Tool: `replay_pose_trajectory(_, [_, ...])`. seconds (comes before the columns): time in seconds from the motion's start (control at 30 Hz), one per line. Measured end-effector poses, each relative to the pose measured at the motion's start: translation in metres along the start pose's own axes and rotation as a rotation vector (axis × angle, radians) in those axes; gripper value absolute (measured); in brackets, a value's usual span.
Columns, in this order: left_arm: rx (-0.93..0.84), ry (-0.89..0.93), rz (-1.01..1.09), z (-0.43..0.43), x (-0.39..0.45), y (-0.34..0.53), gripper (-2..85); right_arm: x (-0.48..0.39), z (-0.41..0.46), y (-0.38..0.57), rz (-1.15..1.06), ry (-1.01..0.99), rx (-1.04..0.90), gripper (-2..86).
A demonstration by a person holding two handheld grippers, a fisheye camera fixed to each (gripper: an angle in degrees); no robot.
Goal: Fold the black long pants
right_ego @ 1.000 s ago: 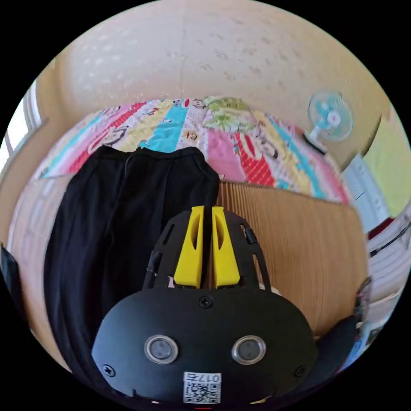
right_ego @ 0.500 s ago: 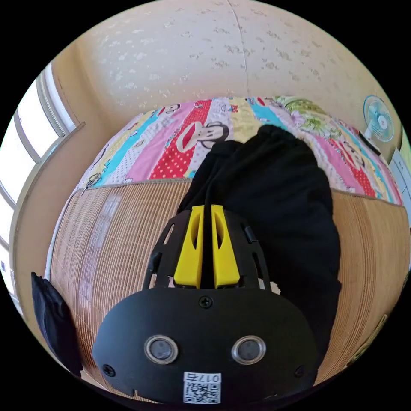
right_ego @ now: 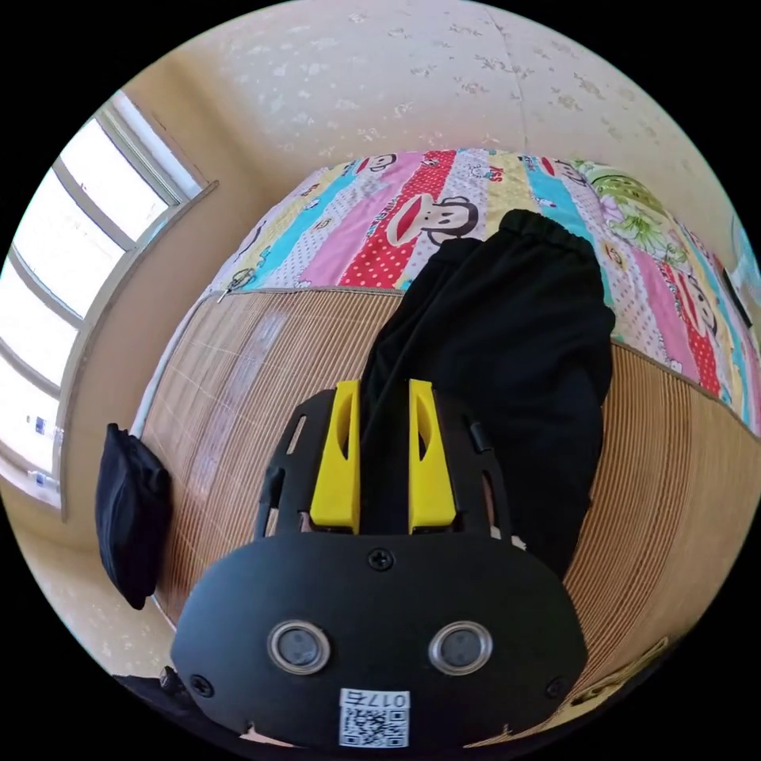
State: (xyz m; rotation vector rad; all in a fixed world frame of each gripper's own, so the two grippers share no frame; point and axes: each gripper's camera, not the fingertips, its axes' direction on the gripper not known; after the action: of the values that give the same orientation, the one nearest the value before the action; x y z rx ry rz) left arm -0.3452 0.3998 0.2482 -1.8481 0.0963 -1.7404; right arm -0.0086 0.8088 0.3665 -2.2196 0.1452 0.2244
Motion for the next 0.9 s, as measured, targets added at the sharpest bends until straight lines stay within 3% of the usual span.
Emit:
replay_pose_trajectory(0.2, [-0.083,-0.049,0.025,0.011,0.005,-0.006,0.2,-0.031,0.037,-0.018,-0.057,0.189,0.024,11.3])
replay_pose_trajectory(0.3, [-0.094,0.009,0.006,0.014,-0.003,-0.006,0.1,-0.026,0.072,-0.032,0.005,0.265,-0.062,8.3])
replay_pose_trajectory(0.37, [-0.076,0.041,-0.007,0.009,-0.007,-0.005,0.2,-0.024,0.064,-0.033,0.062,0.26,-0.017,6.3])
replay_pose_trajectory(0.5, [-0.068,0.031,0.035,0.006,0.004,-0.006,0.3,-0.052,0.009,0.001,0.03,0.34,0.351,2.4])
replay_pose_trajectory(0.57, [-0.092,-0.033,0.081,0.006,0.015,-0.007,0.4,-0.054,0.009,0.001,0.01,0.267,0.328,2.0])
replay_pose_trajectory(0.67, [-0.133,-0.033,0.036,0.011,0.007,-0.011,0.6,-0.036,0.05,-0.025,-0.033,0.006,-0.017,1.8])
replay_pose_trajectory(0.83, [-0.14,0.057,-0.052,0.011,-0.013,-0.015,0.7,-0.014,-0.011,-0.004,0.0,-0.085,0.098,1.2])
replay_pose_trajectory(0.9, [-0.141,0.065,-0.055,0.011,-0.015,-0.018,0.6,-0.012,-0.047,0.032,-0.087,-0.224,0.084,0.8])
